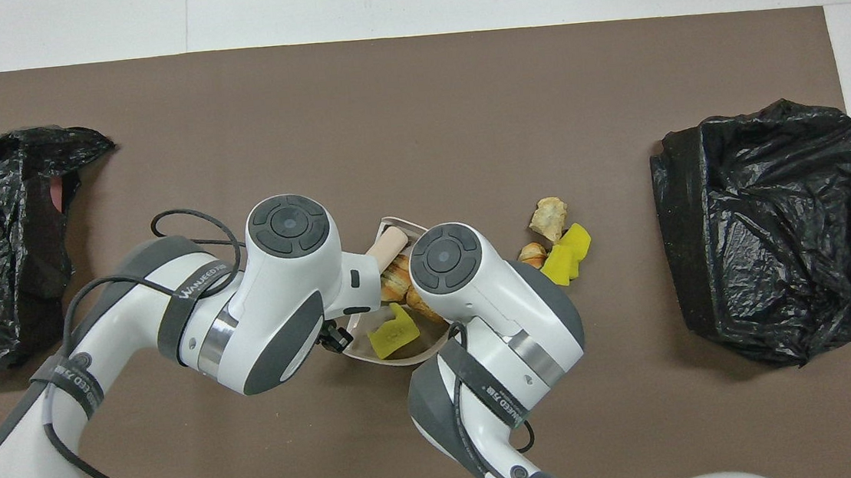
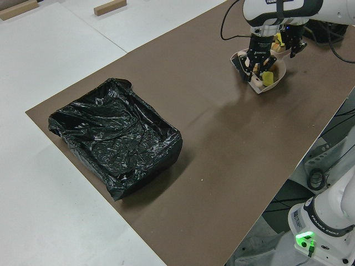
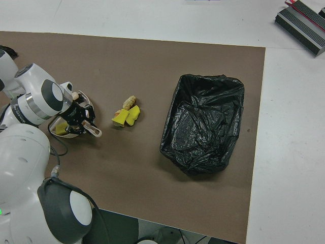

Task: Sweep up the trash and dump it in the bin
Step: 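Sweep bread and sponge into the dustpan with the left gripper's brush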

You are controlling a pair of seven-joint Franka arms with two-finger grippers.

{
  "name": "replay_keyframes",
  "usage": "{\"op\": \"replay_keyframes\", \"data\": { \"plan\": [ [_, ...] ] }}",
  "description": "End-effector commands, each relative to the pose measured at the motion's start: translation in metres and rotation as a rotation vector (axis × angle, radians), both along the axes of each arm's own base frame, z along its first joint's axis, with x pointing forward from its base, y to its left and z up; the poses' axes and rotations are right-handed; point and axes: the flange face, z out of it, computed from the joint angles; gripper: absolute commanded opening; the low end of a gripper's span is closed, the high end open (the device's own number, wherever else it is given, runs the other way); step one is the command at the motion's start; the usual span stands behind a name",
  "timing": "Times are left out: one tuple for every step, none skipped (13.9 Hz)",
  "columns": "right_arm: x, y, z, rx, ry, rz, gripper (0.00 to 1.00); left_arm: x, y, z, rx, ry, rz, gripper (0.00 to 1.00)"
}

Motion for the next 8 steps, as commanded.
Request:
{"op": "replay_keyframes", "data": {
  "plan": [
    [-0.007,-0.007,-0.001,0.001,-0.009,-0.016,0.00,-0.014,0.003,0.022,-0.039,0.037,0.150,0.00],
    [-0.007,-0.007,-0.001,0.000,-0.010,-0.015,0.00,-0.014,0.006,0.029,-0.033,0.025,0.202,0.00],
    [-0.007,-0.007,-0.001,0.000,-0.009,-0.014,0.00,-0.012,0.011,0.033,-0.026,0.024,0.225,0.00],
    [-0.007,-0.007,0.000,0.001,-0.011,-0.014,0.00,-0.010,0.021,0.035,-0.013,0.032,0.247,0.00],
    [-0.006,-0.008,-0.001,0.001,-0.009,-0.016,0.00,-0.006,0.035,0.037,0.011,0.043,0.292,0.00],
    [-0.006,-0.008,-0.001,0.002,-0.010,-0.016,0.00,-0.010,0.040,0.038,0.049,0.064,0.340,0.00],
    [-0.005,-0.010,-0.001,0.003,-0.007,-0.014,0.00,-0.014,0.042,0.041,0.084,0.073,0.393,0.00],
    [-0.003,-0.012,0.000,0.004,-0.010,-0.016,0.00,-0.014,0.047,0.047,0.103,0.063,0.446,0.00]
  ]
}}
